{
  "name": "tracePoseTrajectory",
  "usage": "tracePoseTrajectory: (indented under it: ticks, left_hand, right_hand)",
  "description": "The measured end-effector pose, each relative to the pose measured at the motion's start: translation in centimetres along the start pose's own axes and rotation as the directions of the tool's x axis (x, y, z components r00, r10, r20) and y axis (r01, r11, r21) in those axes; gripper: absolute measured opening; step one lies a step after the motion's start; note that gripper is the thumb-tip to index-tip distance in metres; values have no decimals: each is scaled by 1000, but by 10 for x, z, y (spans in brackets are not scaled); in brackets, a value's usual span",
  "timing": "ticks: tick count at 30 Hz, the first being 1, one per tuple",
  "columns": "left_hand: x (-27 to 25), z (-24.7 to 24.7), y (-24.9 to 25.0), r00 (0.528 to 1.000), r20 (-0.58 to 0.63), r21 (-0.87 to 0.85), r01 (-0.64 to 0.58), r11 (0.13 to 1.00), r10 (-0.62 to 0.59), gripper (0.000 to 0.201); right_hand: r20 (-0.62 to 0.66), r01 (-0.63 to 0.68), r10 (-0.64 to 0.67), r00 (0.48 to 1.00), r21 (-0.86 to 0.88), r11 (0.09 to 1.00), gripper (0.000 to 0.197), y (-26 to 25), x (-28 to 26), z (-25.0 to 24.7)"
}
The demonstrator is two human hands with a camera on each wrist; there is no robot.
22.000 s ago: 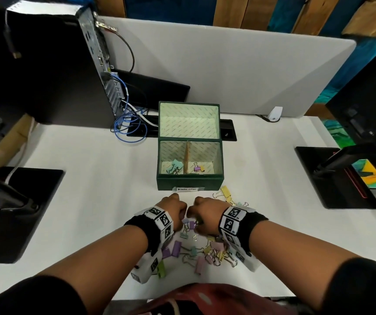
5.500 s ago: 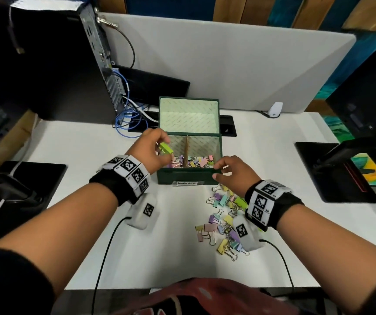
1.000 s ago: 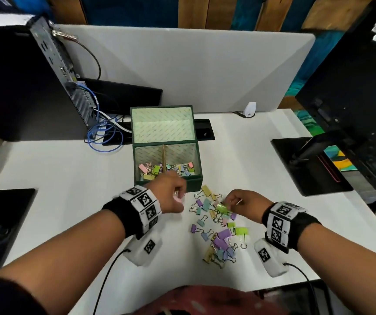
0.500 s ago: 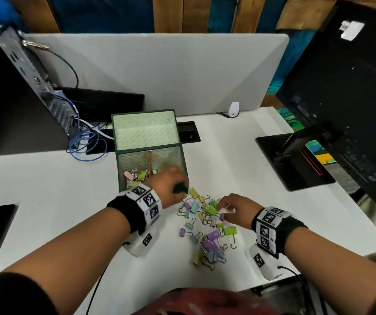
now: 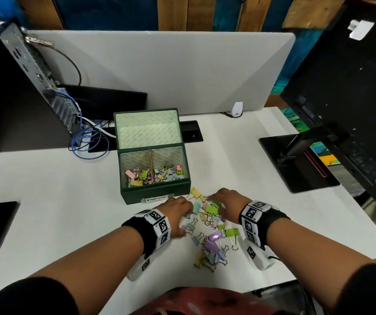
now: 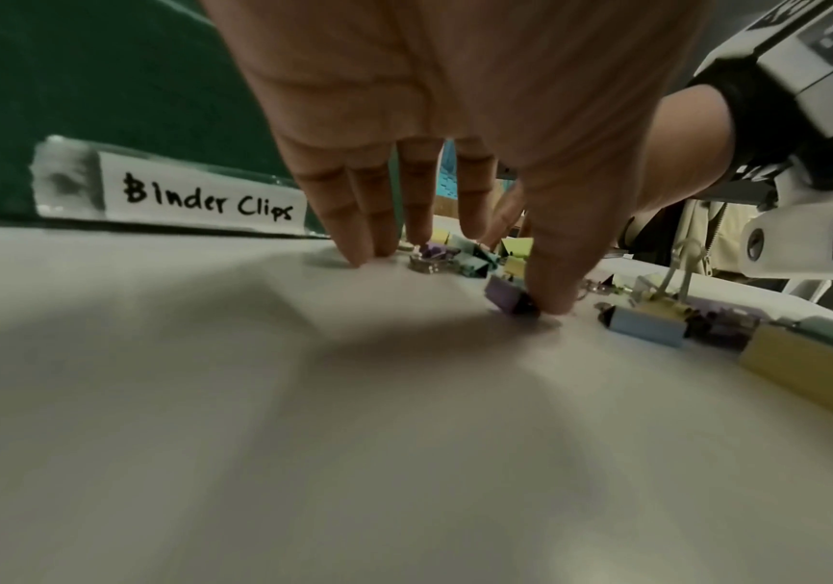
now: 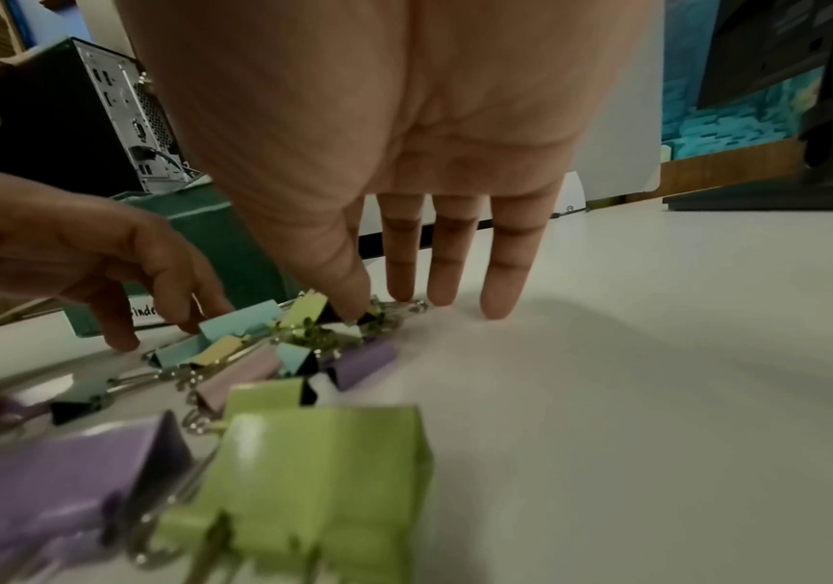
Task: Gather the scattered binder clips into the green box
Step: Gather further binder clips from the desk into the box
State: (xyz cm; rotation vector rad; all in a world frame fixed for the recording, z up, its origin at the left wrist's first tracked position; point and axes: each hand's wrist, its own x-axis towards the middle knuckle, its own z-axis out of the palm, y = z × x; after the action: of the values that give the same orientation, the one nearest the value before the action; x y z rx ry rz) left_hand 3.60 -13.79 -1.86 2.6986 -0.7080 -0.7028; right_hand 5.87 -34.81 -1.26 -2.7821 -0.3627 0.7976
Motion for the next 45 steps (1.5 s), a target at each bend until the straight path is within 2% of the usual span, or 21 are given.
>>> tracePoseTrajectory:
  ticks: [3,6,10,13,17,25,28,30,34,39,45]
  left_hand:
    - [3,-1,-3,1000,19,46,-7,999,6,39]
    - [3,-2,-5,999,52,55,2,998,-5,48]
    - [2,0,-4,1000,-16,-28,-16,999,16,55]
    - [4,1,0,999,-5,-23,-32,999,31,58]
    - [6,0,4,1000,23,25,-19,1000,18,47]
    - [3,2,-4,999,-21,-66,32,997,-34,37]
    - [1,1,-6,992,-59,-183,103,978,-115,44]
    - [-1,-1,-7,985,-70,-232,136,963,-156,51]
    - [-1,-2,-9,989,-37,-256,126,958,-140,59]
    - [3,0,-4,992,-1,-111,126,986,-127,57]
    - [7,-3,1,993,3,-43,117,992,-117,31]
  right_hand:
    - [9,22,-22,1000,-44,999,60,1,3,1]
    - [13,9,-8,1000,-51,999,59,2,4,1]
    - [-6,-1,1,1000,-37,999,53,3,2,3]
    - [-19,-7,6,1000,-40,999,45,2,1,3]
    - [-6,-40,39,999,-42,998,40,2,-1,3]
    - [5,-122,122,993,-30,992,35,8,-8,5]
    - [-2,-150,150,989,8,989,26,9,-9,6]
    - [-16,-162,162,987,38,986,27,10,-7,8]
    - [-23,-168,169,985,60,984,27,12,-5,10]
    - [-13,-147,148,989,65,987,26,14,-5,10]
    - [-29,-148,151,988,92,985,28,16,-7,11]
